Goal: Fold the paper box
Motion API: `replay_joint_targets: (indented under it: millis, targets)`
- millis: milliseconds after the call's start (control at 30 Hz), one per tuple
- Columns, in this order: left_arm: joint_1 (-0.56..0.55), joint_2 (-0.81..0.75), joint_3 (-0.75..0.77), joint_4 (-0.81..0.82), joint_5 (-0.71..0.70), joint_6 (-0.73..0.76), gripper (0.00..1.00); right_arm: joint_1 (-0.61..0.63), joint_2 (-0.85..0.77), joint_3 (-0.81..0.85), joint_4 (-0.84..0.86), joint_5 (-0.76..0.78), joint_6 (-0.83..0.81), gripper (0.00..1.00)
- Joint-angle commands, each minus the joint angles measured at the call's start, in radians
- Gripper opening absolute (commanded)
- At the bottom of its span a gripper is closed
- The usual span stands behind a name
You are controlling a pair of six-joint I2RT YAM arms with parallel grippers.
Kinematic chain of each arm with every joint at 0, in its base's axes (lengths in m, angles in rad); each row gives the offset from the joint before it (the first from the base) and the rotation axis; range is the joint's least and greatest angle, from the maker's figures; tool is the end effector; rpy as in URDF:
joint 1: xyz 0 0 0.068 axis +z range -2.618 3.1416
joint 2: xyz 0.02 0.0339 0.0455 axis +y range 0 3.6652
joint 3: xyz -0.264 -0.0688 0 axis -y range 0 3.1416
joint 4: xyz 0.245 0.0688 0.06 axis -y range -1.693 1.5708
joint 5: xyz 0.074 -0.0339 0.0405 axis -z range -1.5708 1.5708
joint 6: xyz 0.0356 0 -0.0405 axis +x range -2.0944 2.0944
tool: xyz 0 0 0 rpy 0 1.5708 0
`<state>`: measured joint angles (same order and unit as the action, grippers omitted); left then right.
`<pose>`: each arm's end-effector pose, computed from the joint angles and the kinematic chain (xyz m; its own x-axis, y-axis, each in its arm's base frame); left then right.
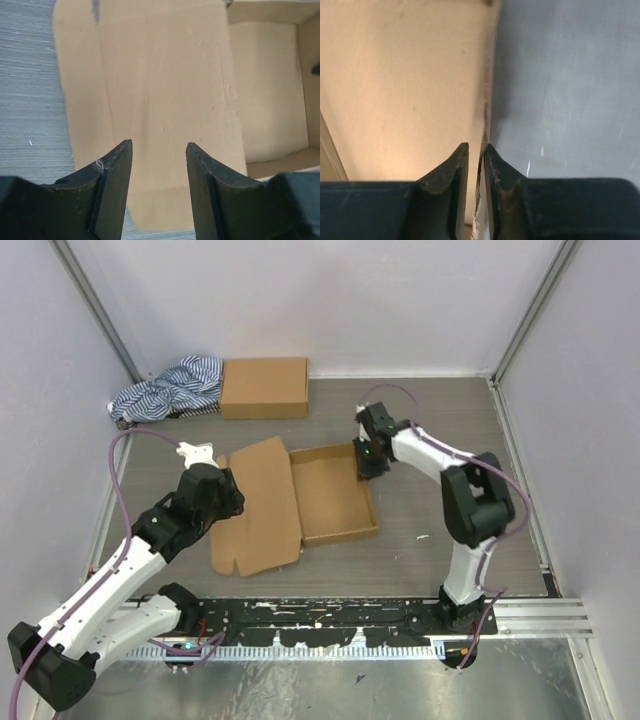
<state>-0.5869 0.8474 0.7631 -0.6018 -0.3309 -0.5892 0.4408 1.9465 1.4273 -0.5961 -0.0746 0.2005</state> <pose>0.1544 -0.0888 0.2823 -0.6133 -0.2233 -0.7576 -0.0317 0.9654 -0.2588 0.3674 0.1763 0.1913 -0.8866 -0.1987 -0.4178 -0.2843 0.9464 0.1532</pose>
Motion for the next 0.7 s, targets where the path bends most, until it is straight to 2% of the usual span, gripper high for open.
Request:
replay_joint_targets:
  millis: [0,100,200,333,400,467,600,667]
  targets:
    - [0.001,0.007,0.02,0.053,0.023,-0.01,0.54,0.07,-0.253,-0.245,0.083,-0.139,0.212,0.31]
    - [0.001,0.015,0.025,0.055,0.029,-0.008,0.54,0.182,-0.361,-0.334,0.082,-0.287,0.189,0.48]
    - [0.001,0.014,0.021,0.058,0.039,-0.008,0.54,0.313,-0.414,-0.304,-0.004,-0.349,0.086,0.49]
    - [0.001,0.007,0.009,0.058,0.043,-0.011,0.54,0.341,-0.464,-0.241,-0.06,-0.178,0.003,0.5]
    - [0.001,-0.005,0.002,0.056,0.045,-0.014,0.54,0.335,-0.433,-0.161,-0.098,-0.019,-0.021,0.5]
    - [0.001,-0.017,-0.001,0.043,0.042,-0.018,0.54,0.332,-0.386,-0.087,-0.133,0.059,-0.046,0.51]
    - [0.001,-0.056,-0.018,0.03,0.028,-0.03,0.54,0.33,-0.285,0.0,-0.06,0.128,-0.079,0.56]
    - [0.001,-0.071,-0.026,0.021,0.022,-0.037,0.54,0.33,-0.207,0.062,-0.06,0.098,-0.096,0.57]
